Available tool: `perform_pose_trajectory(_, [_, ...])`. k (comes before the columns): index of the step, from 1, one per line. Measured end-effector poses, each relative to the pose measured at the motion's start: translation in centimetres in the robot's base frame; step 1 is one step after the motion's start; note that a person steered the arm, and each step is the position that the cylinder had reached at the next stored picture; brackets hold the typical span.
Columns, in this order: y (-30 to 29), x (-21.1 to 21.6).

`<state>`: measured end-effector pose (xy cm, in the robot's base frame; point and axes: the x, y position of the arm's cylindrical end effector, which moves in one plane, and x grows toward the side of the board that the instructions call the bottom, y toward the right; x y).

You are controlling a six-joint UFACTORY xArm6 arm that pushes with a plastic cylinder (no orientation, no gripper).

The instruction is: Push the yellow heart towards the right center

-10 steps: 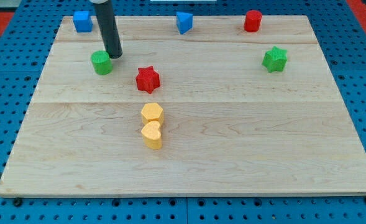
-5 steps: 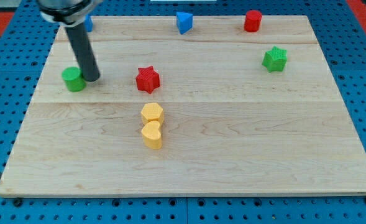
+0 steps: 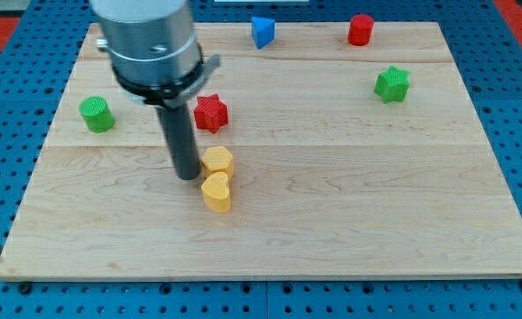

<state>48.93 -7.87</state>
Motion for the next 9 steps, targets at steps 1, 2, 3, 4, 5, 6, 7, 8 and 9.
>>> perform_pose_trajectory(1, [0.9, 2.3])
perform_pose_trajectory(2, [-0.2, 4.1])
perform_pose_trajectory(3, [7.0, 4.3])
perform_pose_trajectory(4, [12.4, 4.9])
perform_pose_trajectory(5, [10.9, 6.2])
perform_pose_trajectory(6, [12.7, 6.1])
perform_pose_trajectory(7, [18.5, 6.8])
perform_pose_trajectory(8, [18.7, 8.5])
perform_pose_trajectory(9, [21.6, 8.1])
